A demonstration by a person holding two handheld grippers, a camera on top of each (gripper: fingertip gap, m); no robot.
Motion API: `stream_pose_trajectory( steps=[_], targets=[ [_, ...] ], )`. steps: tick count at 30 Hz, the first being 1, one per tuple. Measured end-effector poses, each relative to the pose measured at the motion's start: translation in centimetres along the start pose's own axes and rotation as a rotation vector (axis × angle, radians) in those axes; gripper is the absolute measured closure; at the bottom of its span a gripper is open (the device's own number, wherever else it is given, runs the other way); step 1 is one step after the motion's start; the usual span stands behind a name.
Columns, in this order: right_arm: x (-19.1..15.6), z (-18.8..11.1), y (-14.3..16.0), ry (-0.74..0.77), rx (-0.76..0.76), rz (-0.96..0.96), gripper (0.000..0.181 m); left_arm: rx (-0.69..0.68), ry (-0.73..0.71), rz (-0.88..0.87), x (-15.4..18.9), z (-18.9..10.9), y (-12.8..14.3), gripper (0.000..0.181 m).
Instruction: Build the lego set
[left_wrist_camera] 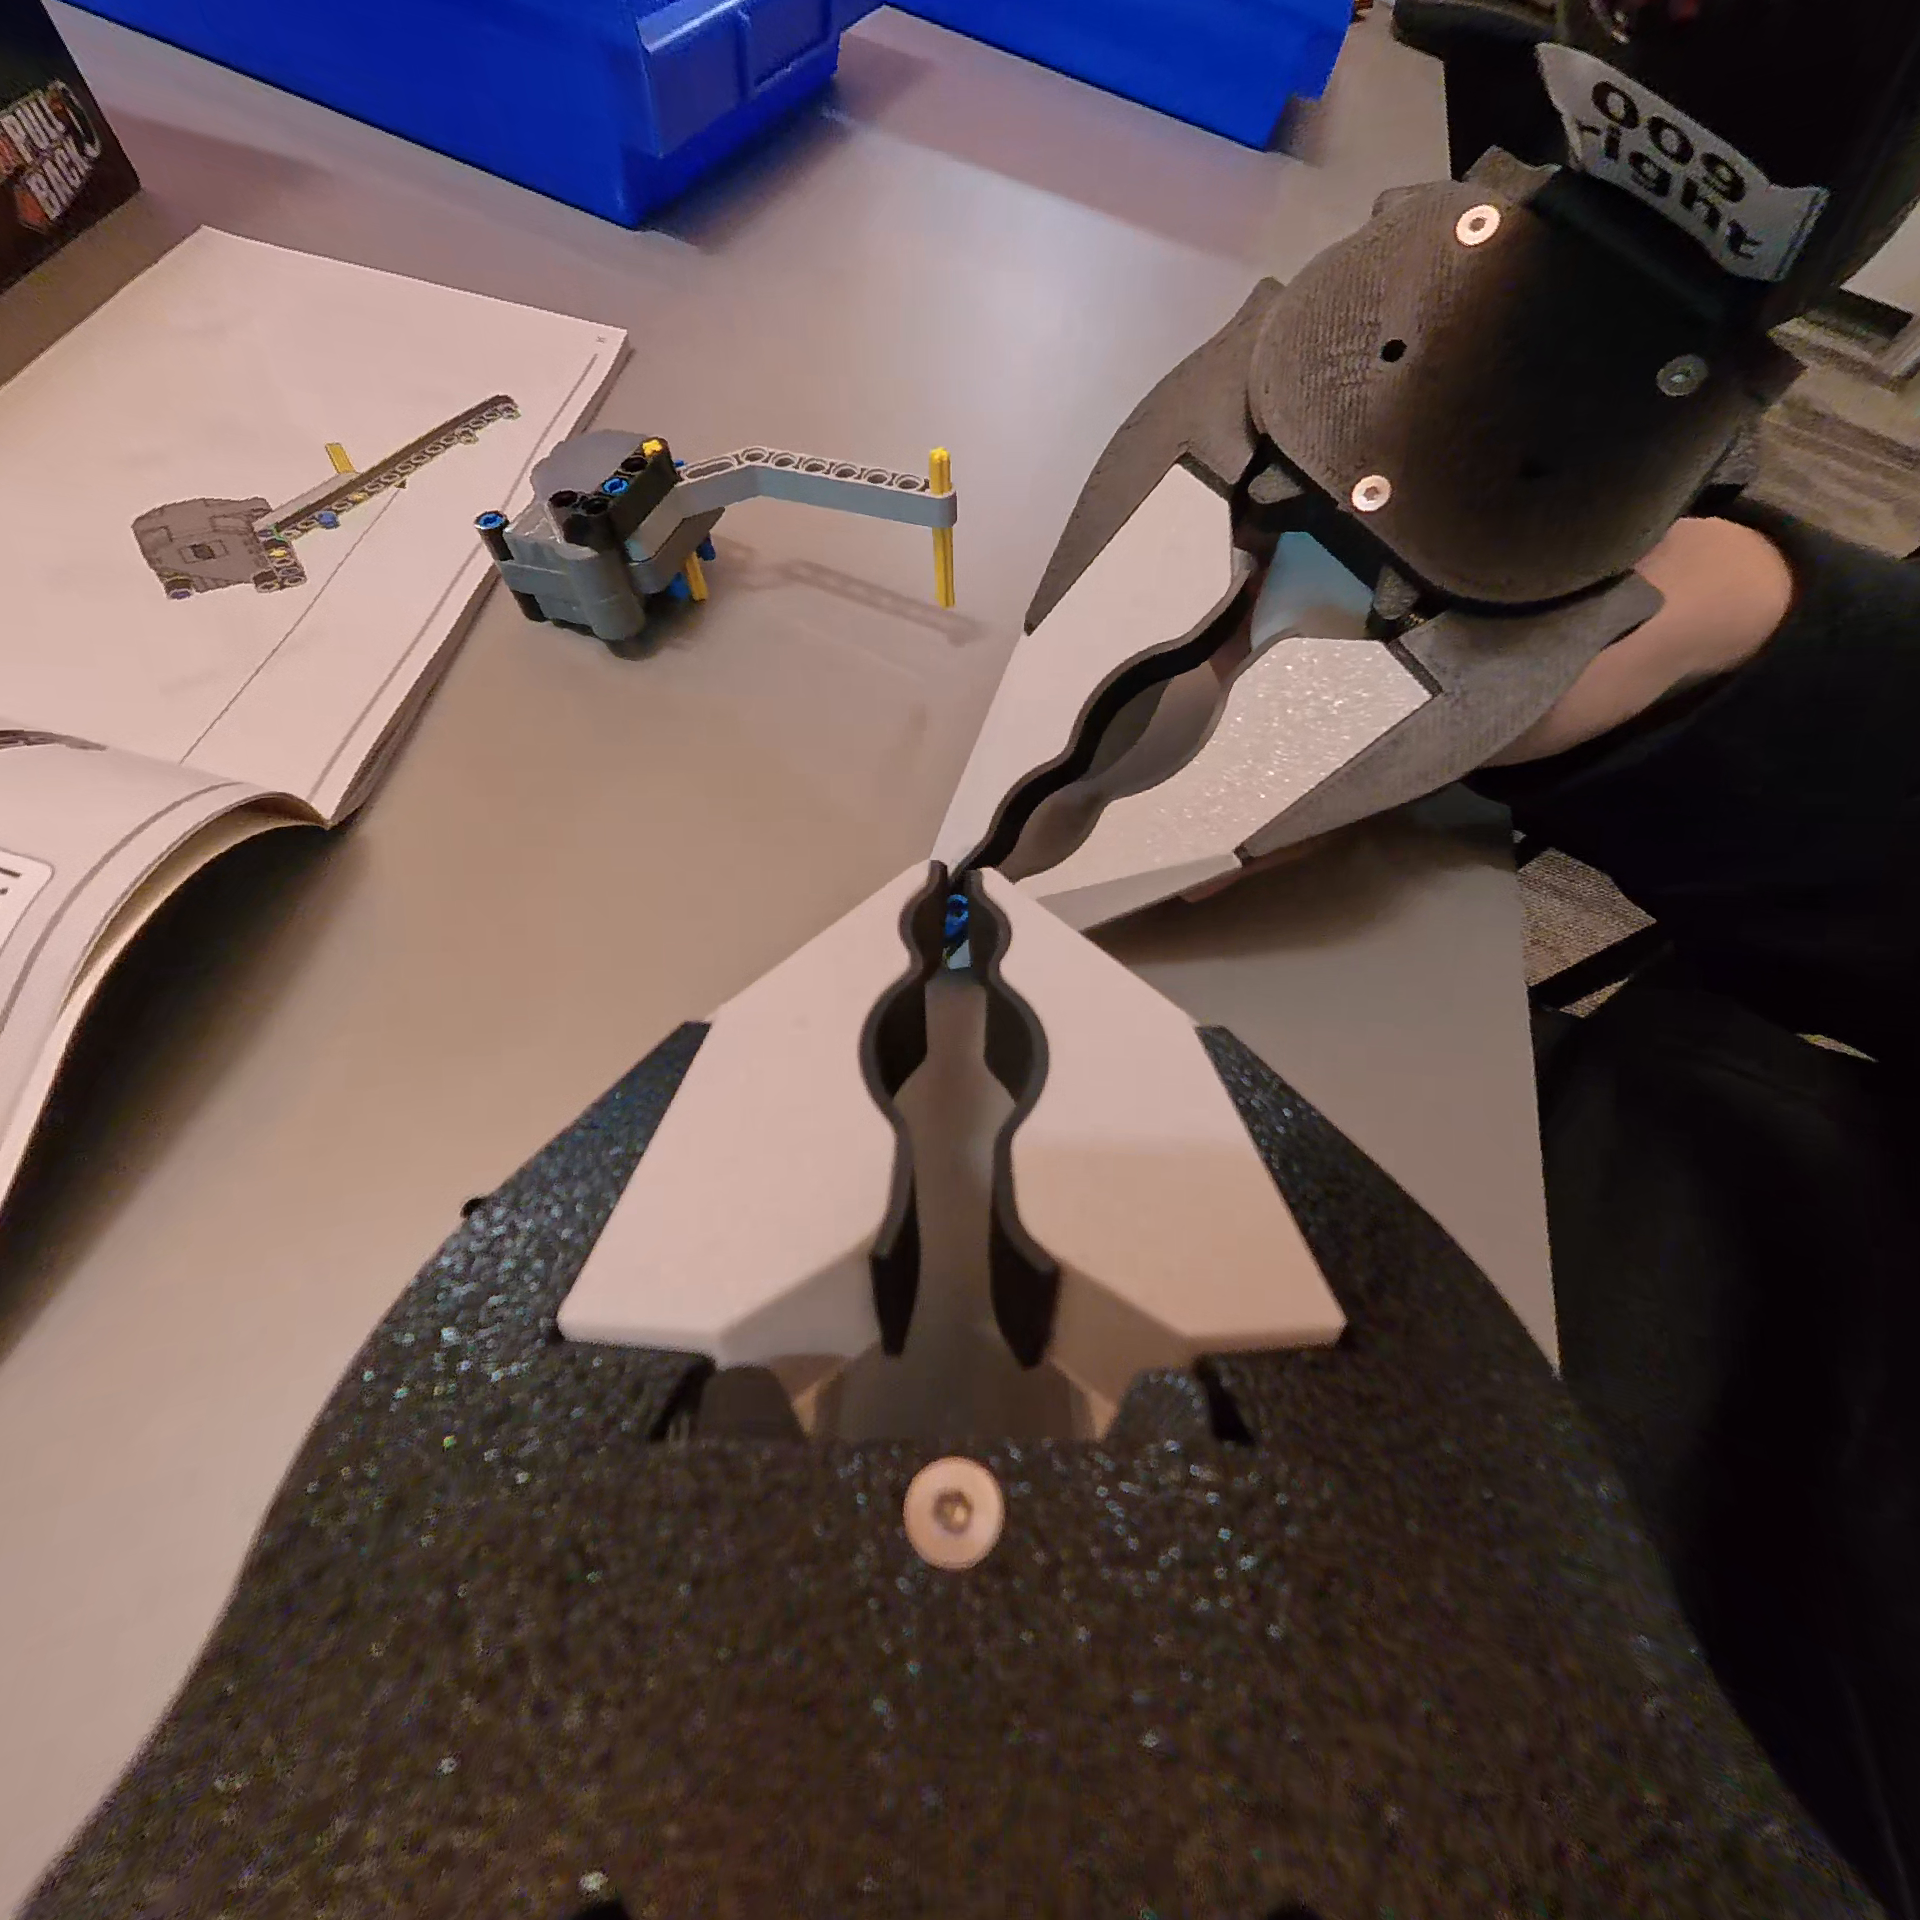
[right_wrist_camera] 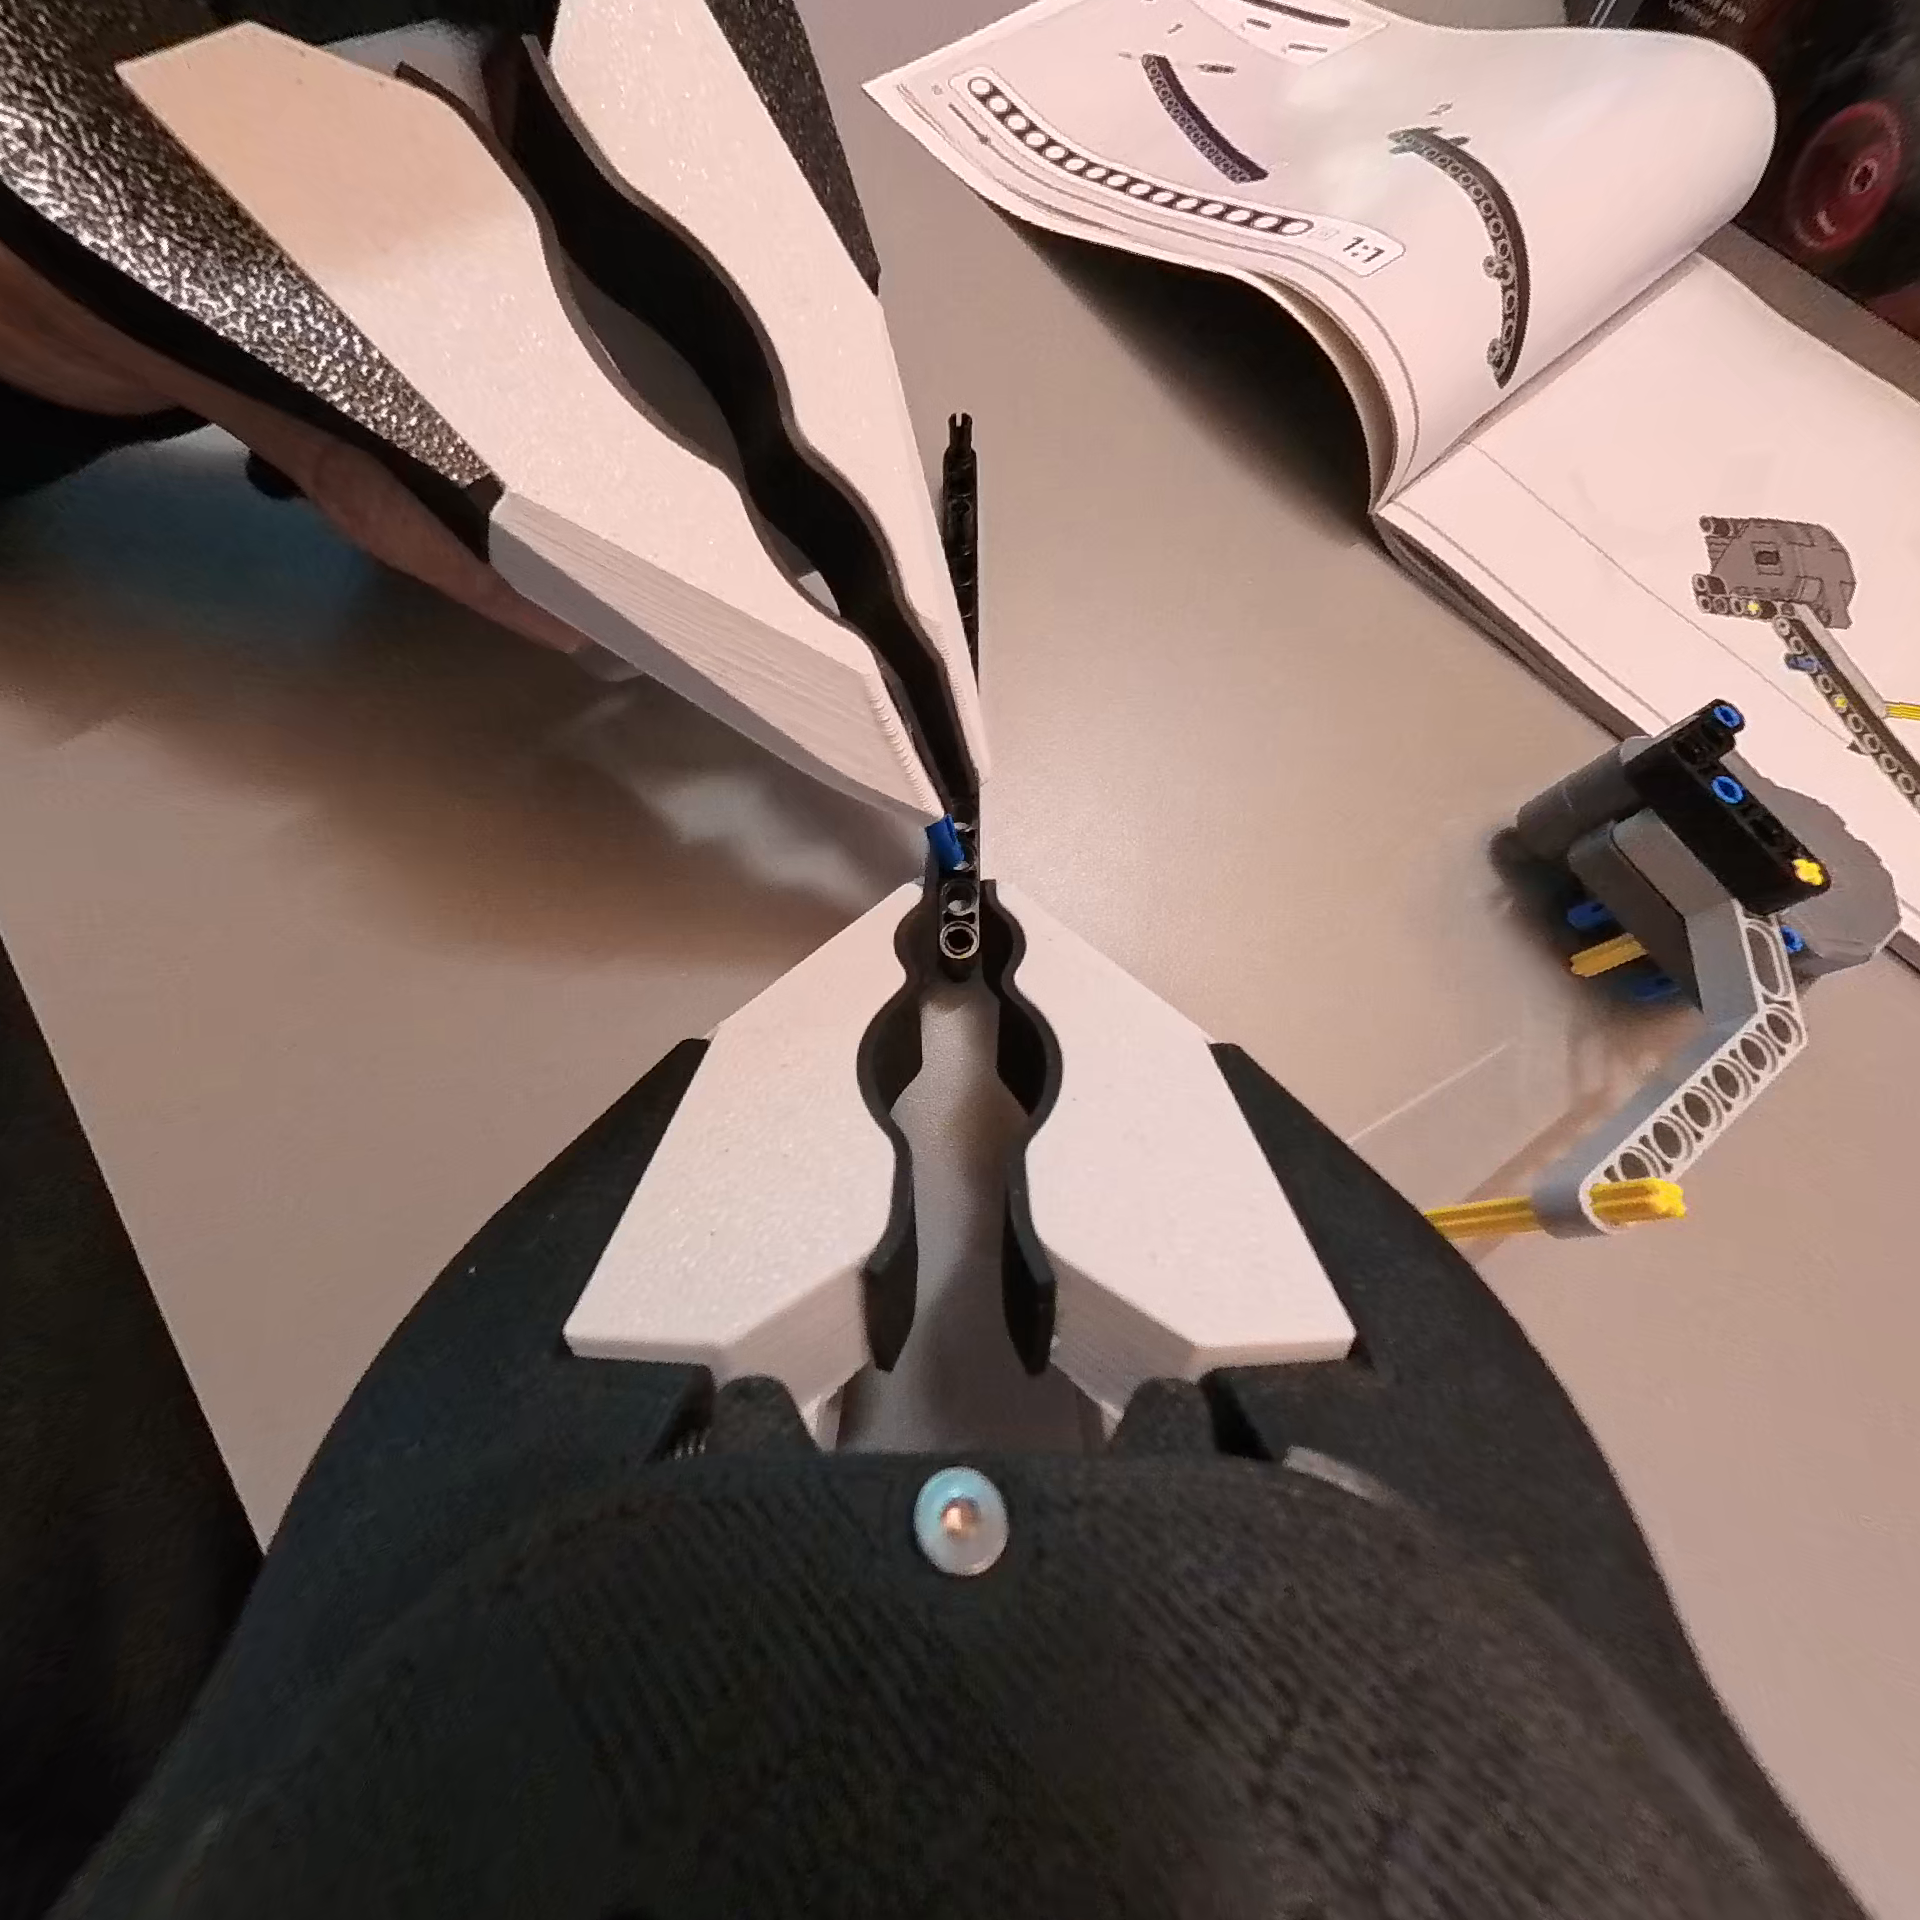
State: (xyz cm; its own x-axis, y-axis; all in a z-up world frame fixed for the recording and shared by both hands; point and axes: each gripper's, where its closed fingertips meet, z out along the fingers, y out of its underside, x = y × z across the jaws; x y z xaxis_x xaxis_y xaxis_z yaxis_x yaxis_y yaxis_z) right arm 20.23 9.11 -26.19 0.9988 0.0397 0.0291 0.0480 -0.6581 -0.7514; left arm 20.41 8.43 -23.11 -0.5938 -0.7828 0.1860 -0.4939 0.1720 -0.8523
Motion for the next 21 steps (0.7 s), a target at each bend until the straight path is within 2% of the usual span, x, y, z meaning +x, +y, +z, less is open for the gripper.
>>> stream_pose_trajectory(
  steps=[1, 21],
  targets=[
    [0.0, 0.0, 0.0, -0.001, 0.0, 0.001, 0.177, 0.0, -0.001, 0.0, -0.02, 0.01, 0.01, 0.181],
    [0.02, 0.05, -0.05, -0.023, 0.0, 0.027, 0.176, 0.003, 0.012, -0.044, -0.23, 0.04, -0.05, 0.181]
  ],
)
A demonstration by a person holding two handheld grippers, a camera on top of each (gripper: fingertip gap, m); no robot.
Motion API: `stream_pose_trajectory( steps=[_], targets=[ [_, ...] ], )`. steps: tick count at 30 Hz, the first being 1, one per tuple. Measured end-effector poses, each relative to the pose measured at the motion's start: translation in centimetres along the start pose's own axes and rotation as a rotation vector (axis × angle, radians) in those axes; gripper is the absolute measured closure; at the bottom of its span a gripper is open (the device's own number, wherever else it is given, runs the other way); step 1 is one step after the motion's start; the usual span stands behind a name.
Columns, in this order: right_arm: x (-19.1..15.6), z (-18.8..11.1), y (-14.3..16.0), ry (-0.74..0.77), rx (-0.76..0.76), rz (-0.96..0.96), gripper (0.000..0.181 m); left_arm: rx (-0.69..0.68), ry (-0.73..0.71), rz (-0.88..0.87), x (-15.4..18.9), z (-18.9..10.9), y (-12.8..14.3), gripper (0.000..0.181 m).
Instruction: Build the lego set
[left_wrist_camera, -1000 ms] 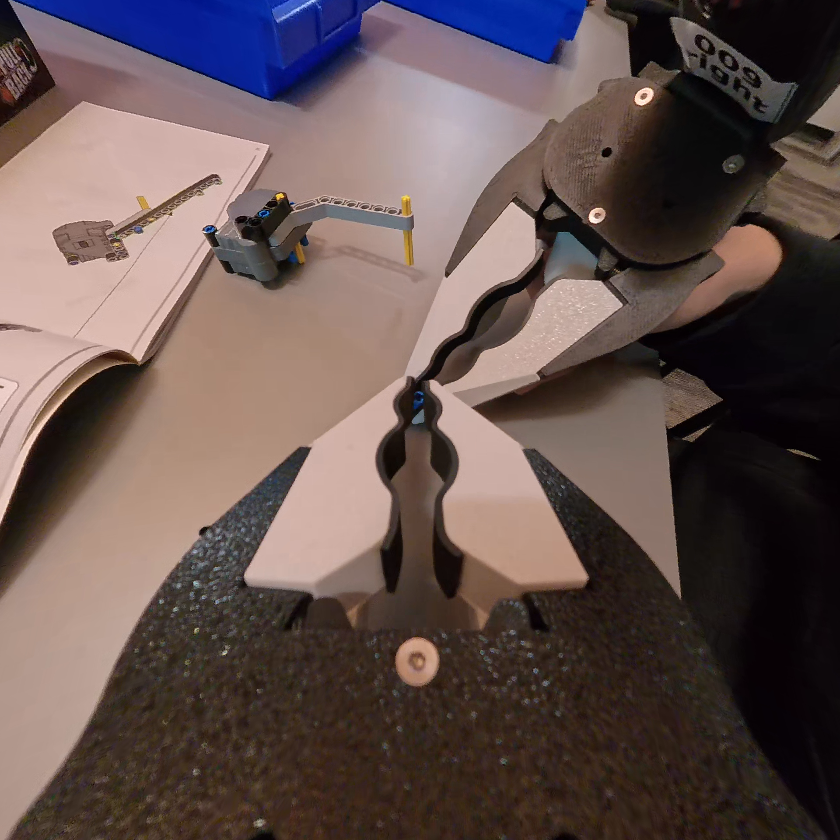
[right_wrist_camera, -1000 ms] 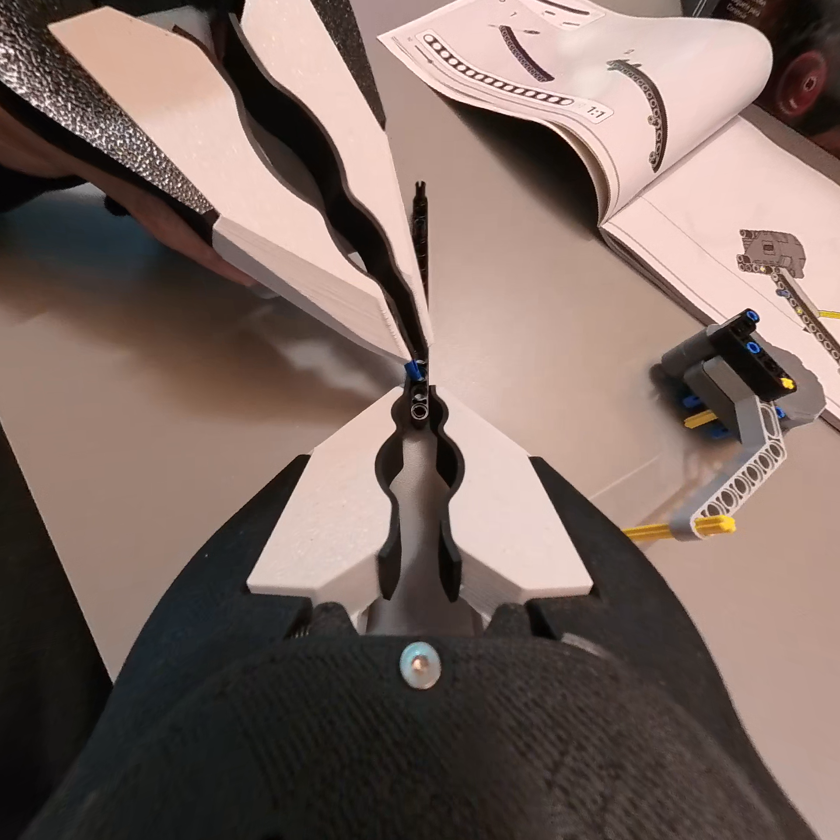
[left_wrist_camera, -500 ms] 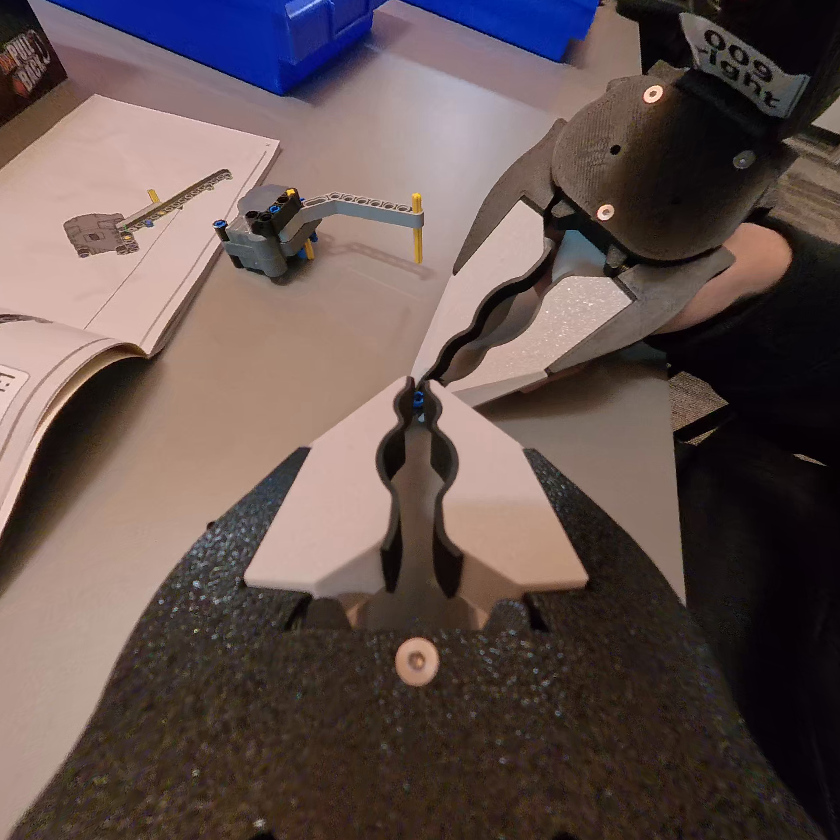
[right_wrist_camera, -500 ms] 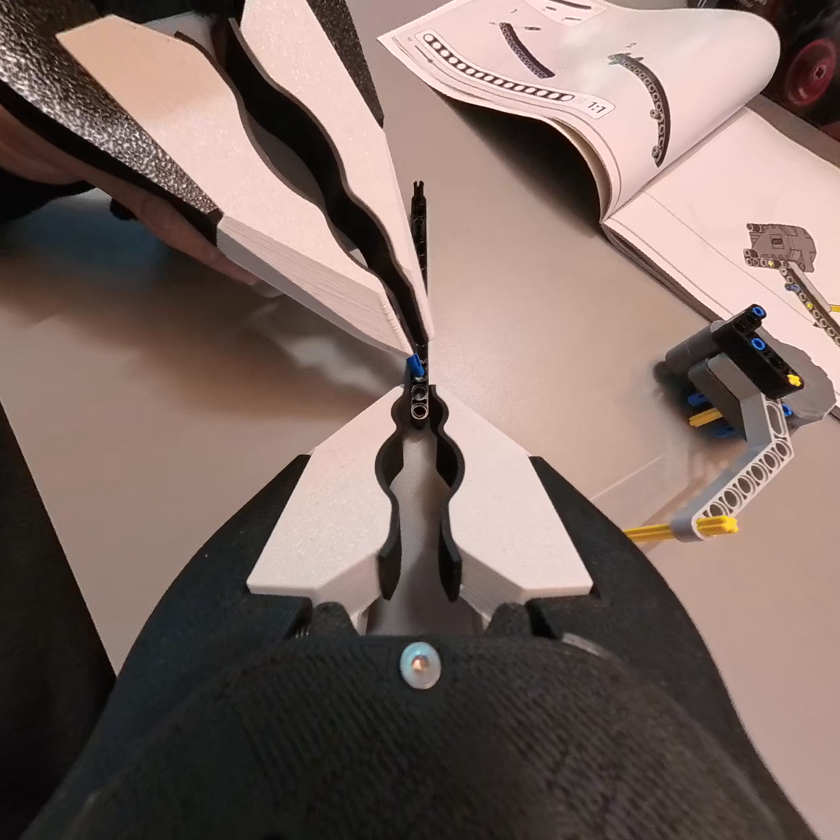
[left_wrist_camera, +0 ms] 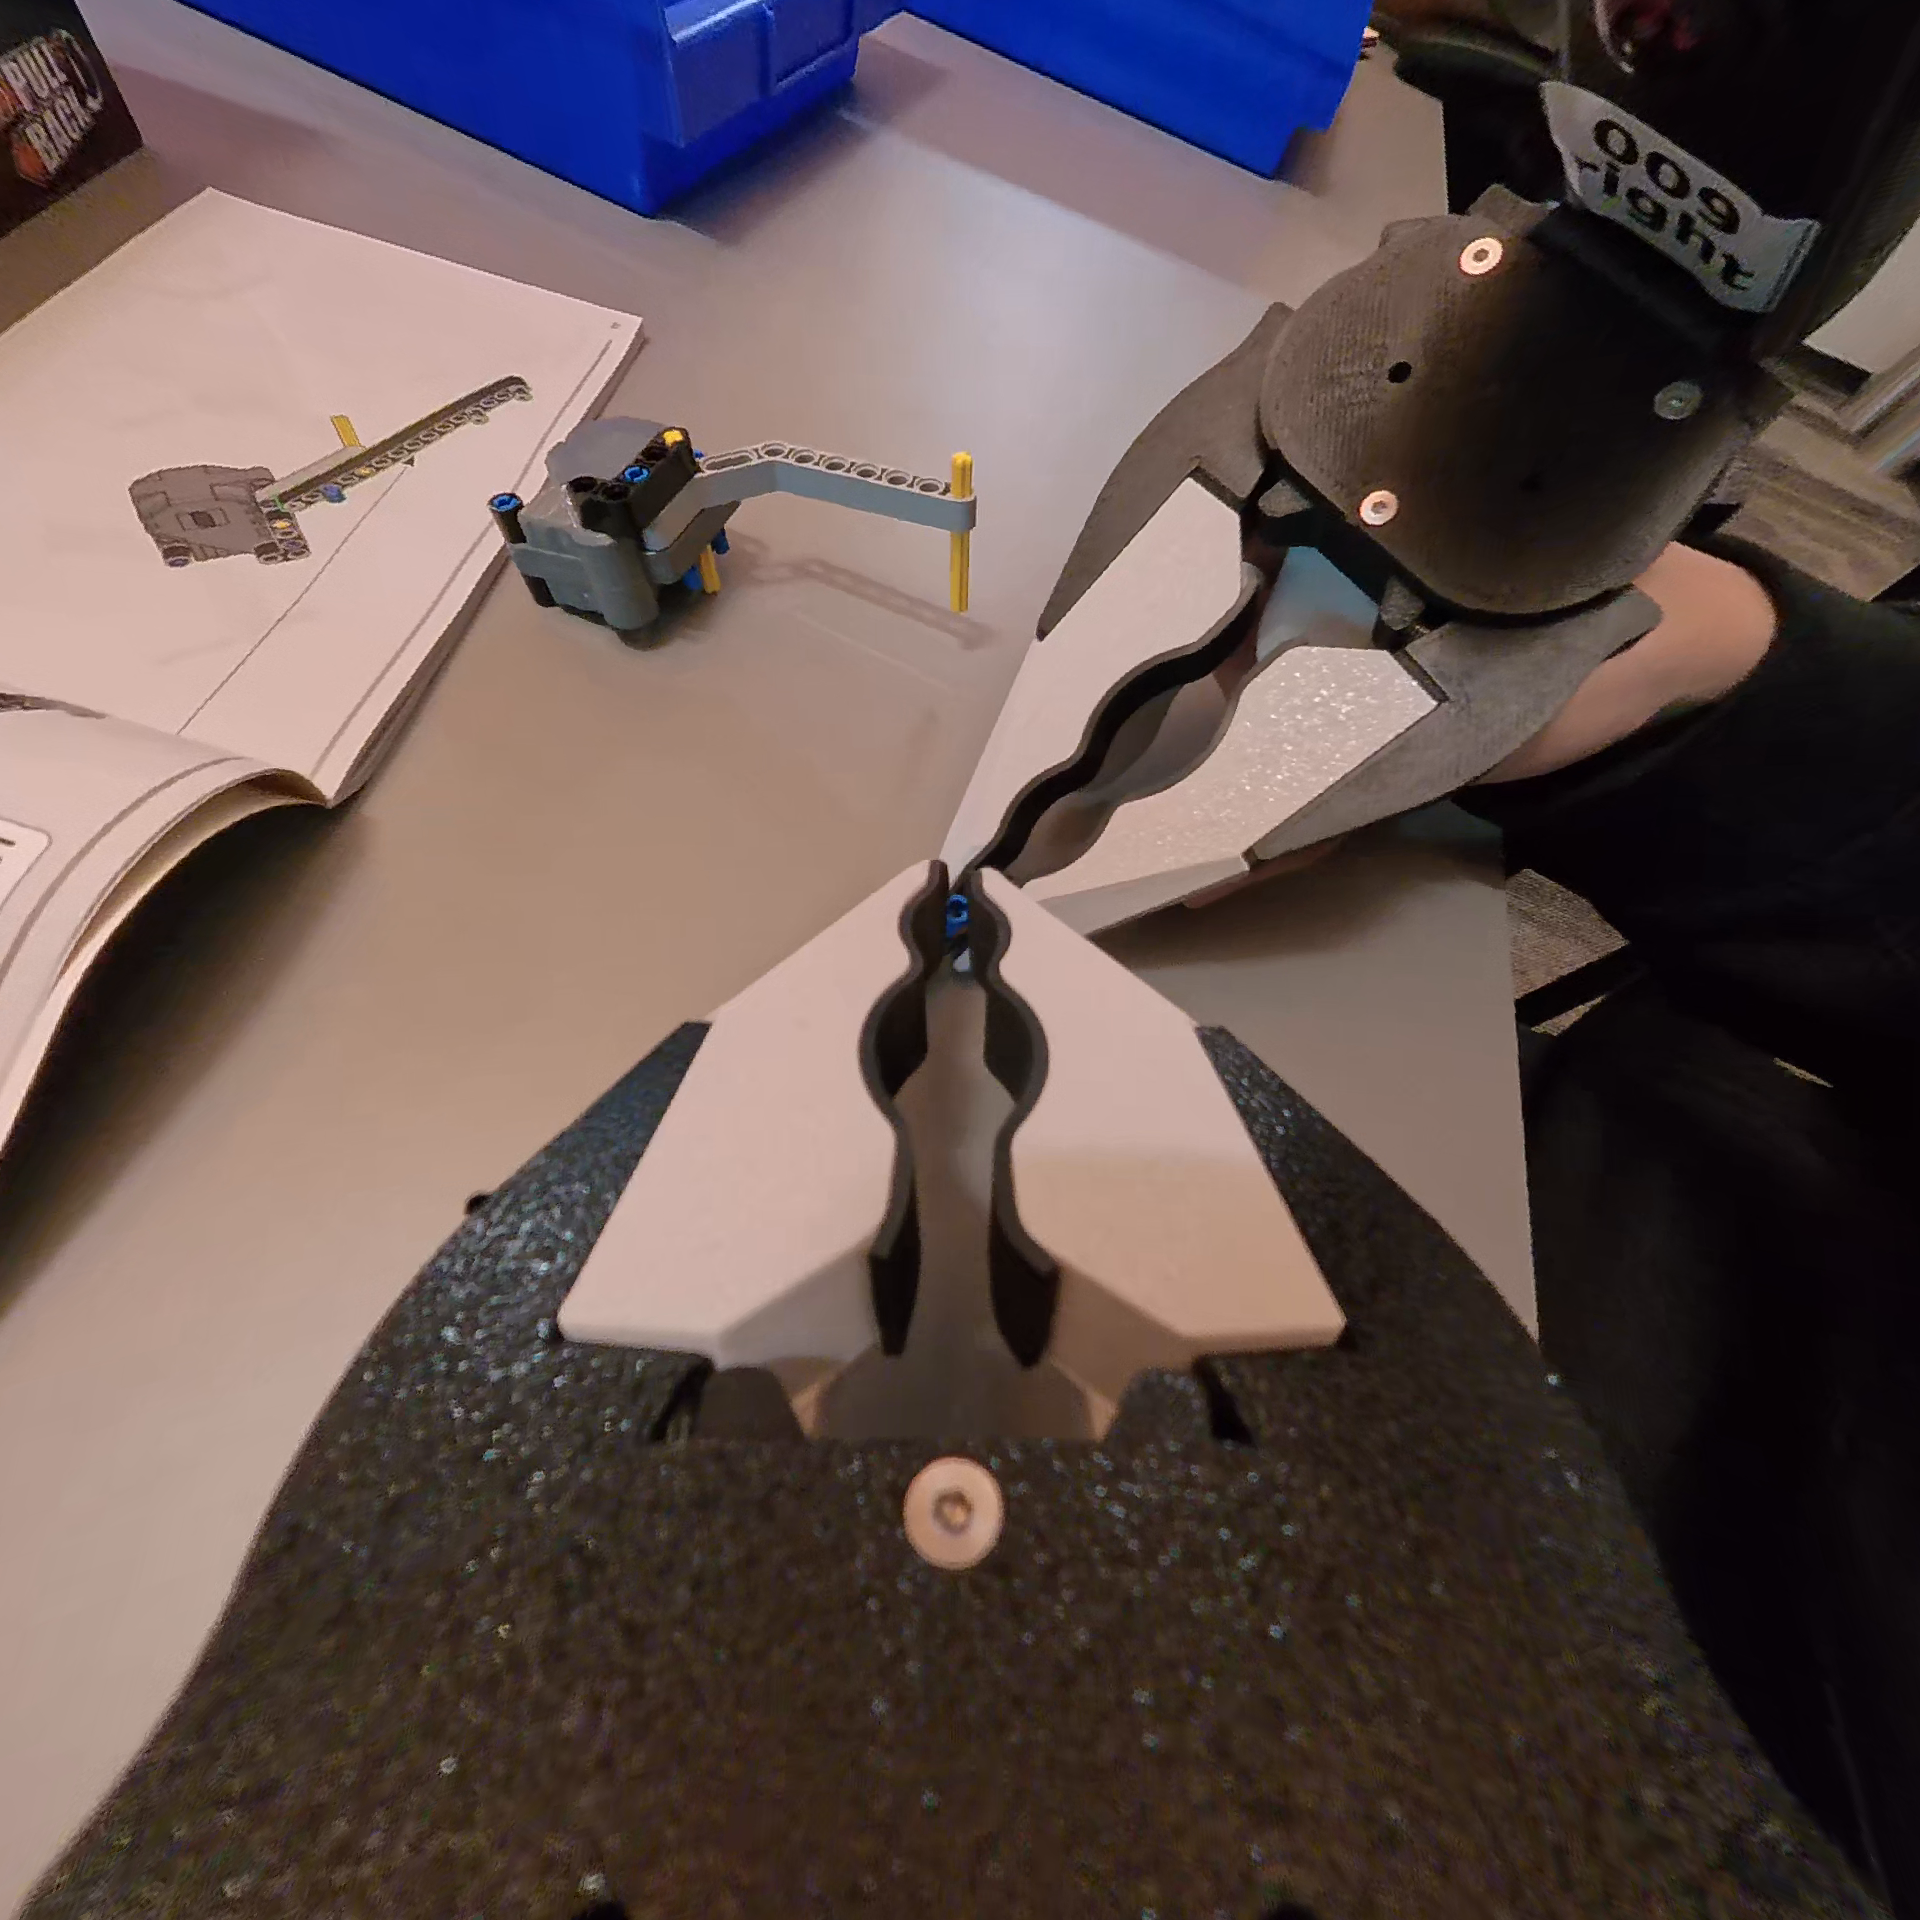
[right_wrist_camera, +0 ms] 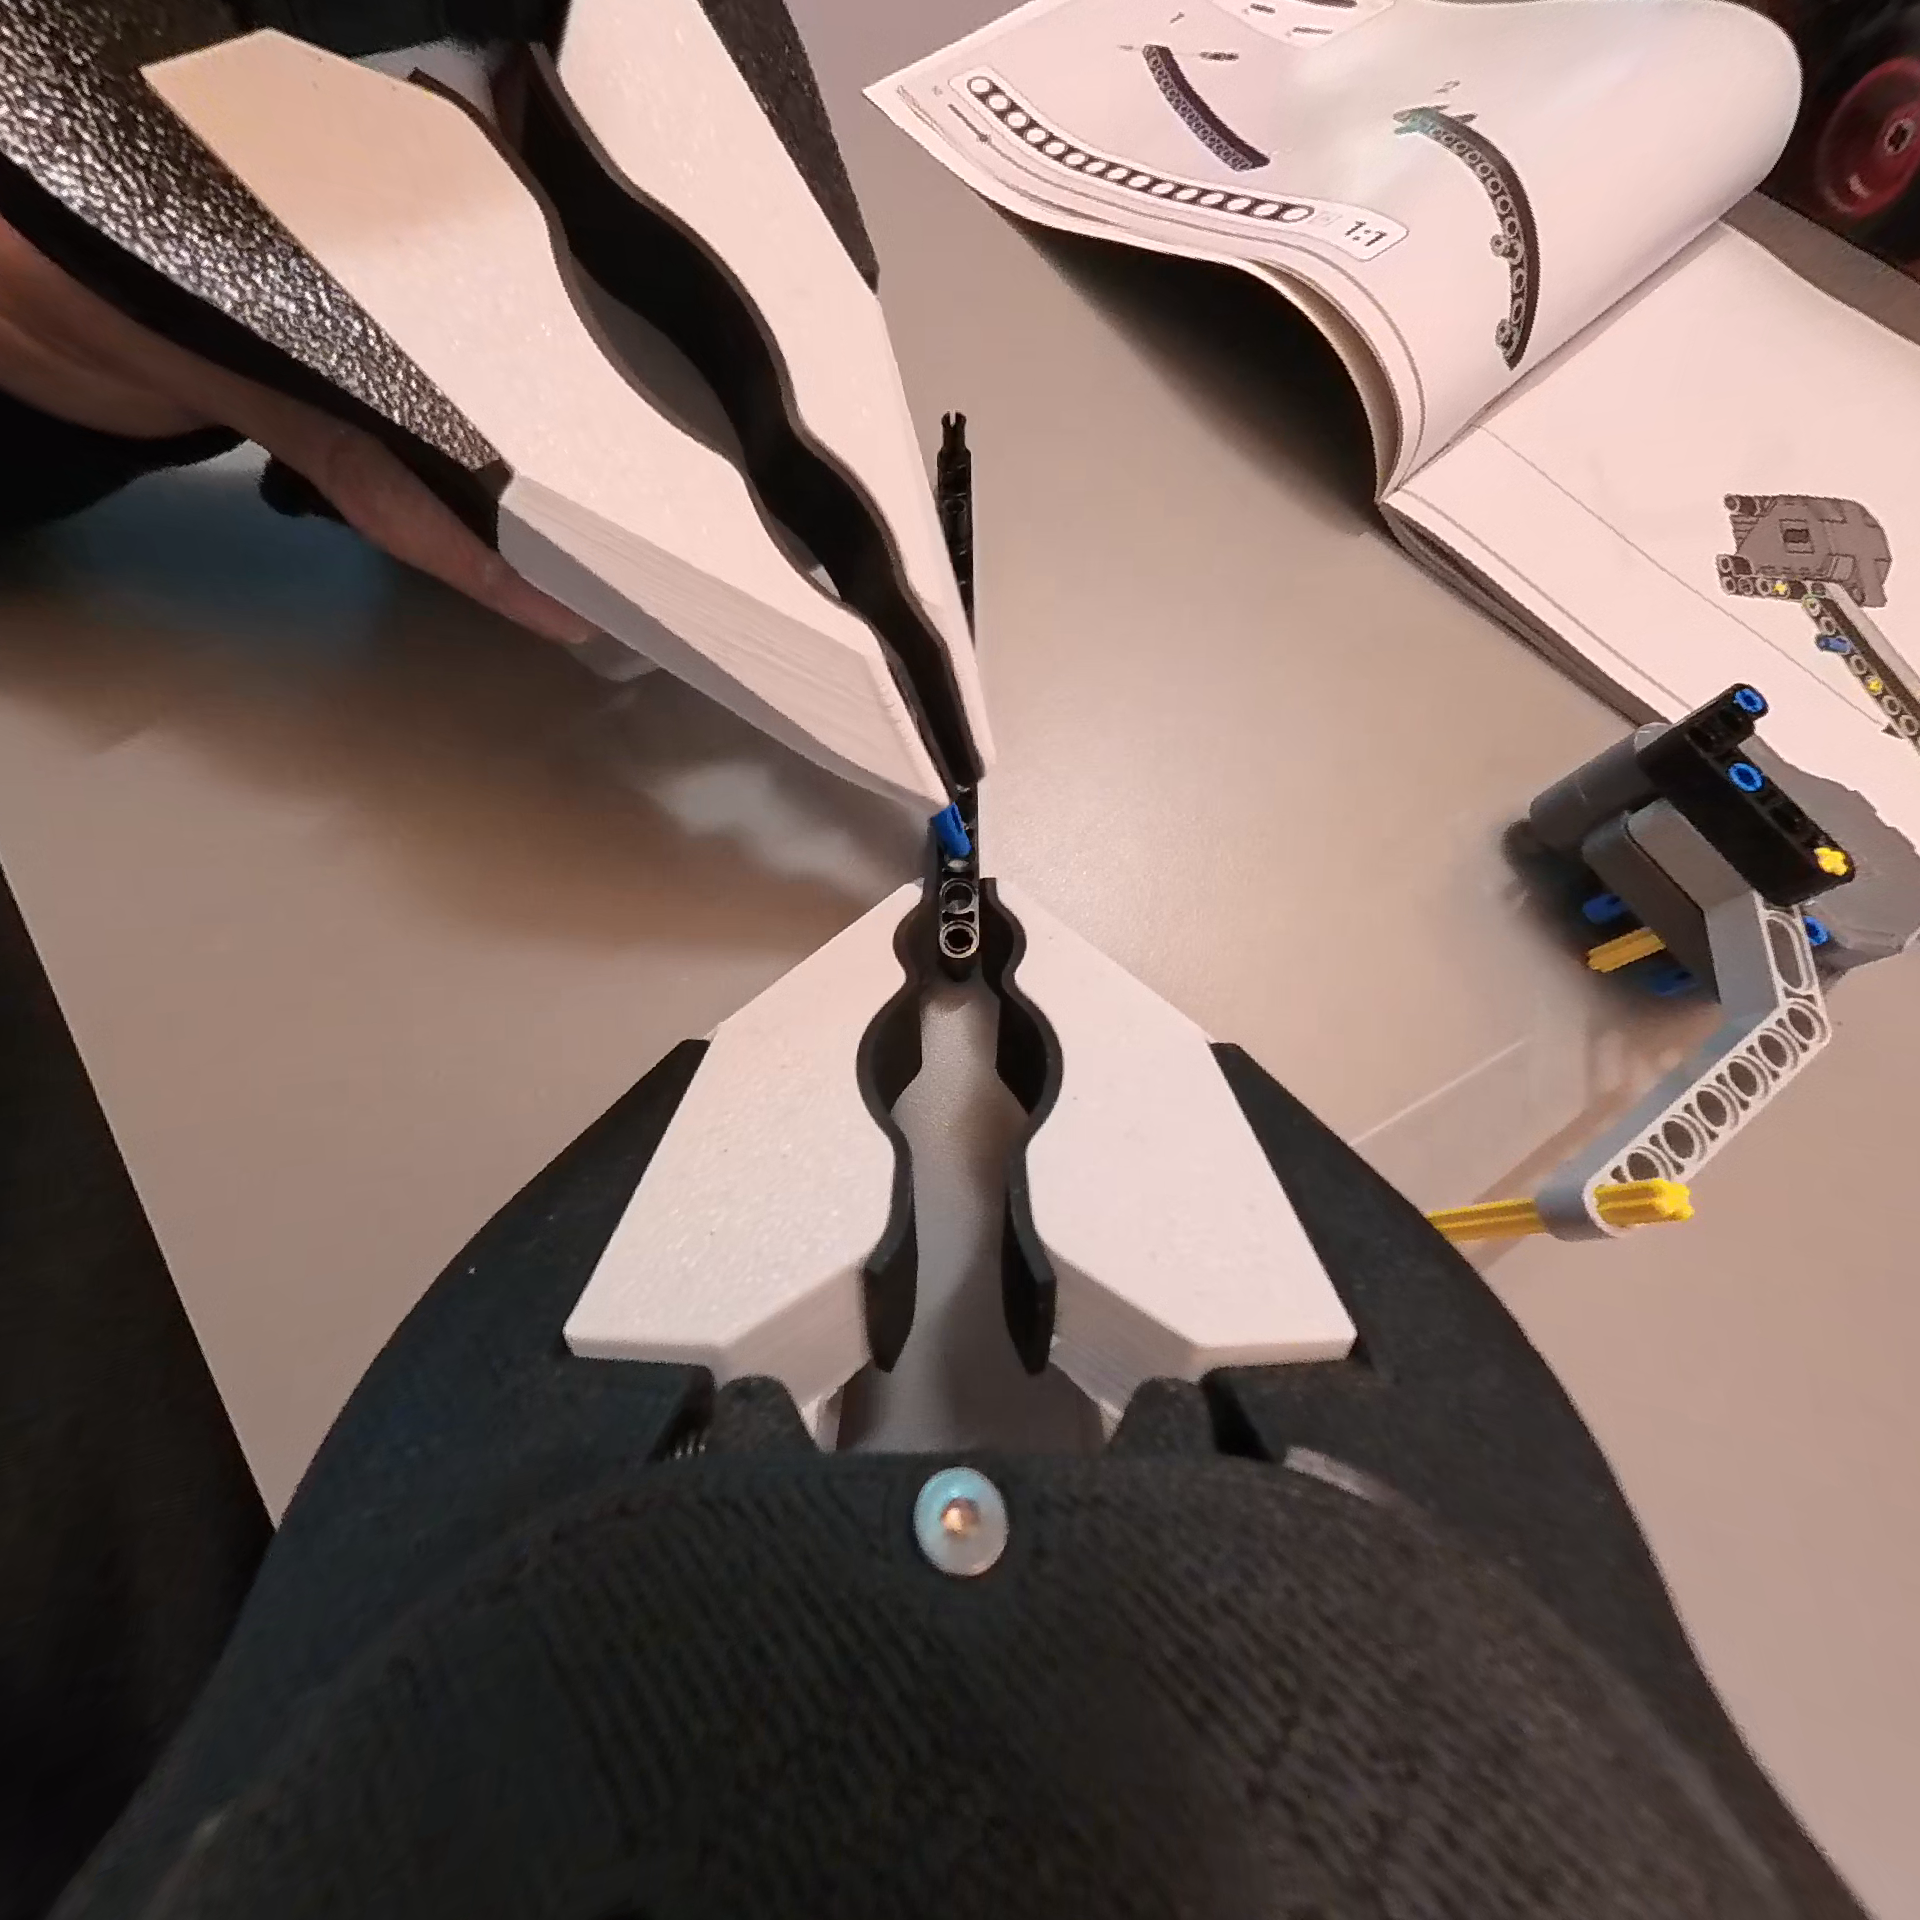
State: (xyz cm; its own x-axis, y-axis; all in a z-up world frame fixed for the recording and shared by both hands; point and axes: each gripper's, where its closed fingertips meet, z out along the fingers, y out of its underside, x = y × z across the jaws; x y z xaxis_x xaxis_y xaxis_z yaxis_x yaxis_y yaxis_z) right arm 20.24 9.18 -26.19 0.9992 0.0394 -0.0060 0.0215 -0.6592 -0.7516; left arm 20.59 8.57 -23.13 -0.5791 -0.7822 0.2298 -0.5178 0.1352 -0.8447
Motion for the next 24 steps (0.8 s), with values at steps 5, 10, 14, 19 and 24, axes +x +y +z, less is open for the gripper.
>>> stream_pose_trajectory(
  steps=[5, 10, 14, 19, 24],
  targets=[
    [0.0, -0.01, -0.01, 0.0, 0.0, 0.0, 0.176, -0.02, -0.002, -0.002, 0.03, 0.19, 0.07, 0.181],
    [0.01, 0.0, -0.01, 0.003, 0.0, -0.004, 0.176, -0.066, -0.022, 0.022, 0.02, 0.27, 0.1, 0.181],
    [0.01, 0.0, -0.01, 0.004, 0.0, -0.005, 0.176, -0.149, -0.041, 0.041, 0.0, 0.25, 0.24, 0.181],
    [0.01, 0.0, -0.01, 0.005, 0.0, -0.006, 0.176, -0.241, -0.043, 0.029, 0.02, 0.16, 0.47, 0.181],
    [0.0, 0.01, -0.01, 0.007, 0.0, -0.015, 0.176, -0.333, -0.068, 0.037, -0.02, 0.41, 0.28, 0.181]
  ],
)
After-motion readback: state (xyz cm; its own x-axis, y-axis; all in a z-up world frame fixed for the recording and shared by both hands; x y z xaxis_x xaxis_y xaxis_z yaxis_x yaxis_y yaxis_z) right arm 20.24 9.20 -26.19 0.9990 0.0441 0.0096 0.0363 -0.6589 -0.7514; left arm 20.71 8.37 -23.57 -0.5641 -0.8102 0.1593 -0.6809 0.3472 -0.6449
